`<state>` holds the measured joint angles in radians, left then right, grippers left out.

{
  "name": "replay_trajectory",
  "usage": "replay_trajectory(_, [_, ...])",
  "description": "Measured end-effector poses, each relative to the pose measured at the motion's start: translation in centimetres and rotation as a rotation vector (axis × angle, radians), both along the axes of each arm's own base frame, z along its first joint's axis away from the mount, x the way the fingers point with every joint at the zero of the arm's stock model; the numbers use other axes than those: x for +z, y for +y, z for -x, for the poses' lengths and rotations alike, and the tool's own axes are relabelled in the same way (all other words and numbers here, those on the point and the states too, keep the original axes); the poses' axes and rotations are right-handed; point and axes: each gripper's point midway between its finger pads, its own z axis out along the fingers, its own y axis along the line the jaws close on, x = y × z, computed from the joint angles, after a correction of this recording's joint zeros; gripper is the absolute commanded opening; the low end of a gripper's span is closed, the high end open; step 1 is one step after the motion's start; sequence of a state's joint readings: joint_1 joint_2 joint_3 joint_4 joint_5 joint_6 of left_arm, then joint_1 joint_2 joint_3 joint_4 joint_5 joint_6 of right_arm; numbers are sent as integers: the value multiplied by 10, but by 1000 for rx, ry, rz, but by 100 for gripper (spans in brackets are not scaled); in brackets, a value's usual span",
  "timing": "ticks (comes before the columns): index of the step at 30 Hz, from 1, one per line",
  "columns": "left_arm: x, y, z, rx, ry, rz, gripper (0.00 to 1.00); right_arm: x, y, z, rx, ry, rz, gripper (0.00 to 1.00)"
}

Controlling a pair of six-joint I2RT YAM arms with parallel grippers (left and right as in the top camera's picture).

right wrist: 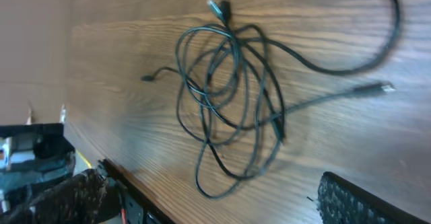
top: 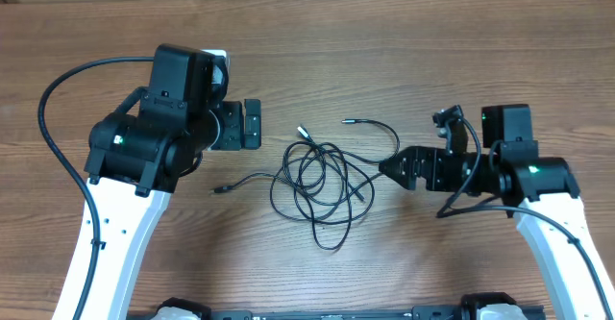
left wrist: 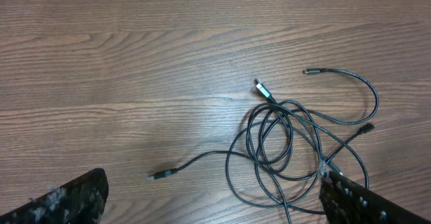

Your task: Untangle cables

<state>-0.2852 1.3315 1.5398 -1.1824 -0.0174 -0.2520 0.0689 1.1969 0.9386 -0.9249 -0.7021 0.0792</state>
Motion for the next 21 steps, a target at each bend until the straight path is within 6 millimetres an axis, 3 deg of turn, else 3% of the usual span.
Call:
replay_trajectory(9, [0, -1, 0, -3, 1, 3, 100, 0, 44, -7, 138, -79, -17, 100])
replay_trajectory(16, [0, -1, 0, -4, 2, 5, 100, -37, 76, -15, 210, -29, 18, 100])
replay_trajectory(21, [0, -1, 0, -4, 2, 5, 100, -74, 82, -19, 223, 47, 66, 100])
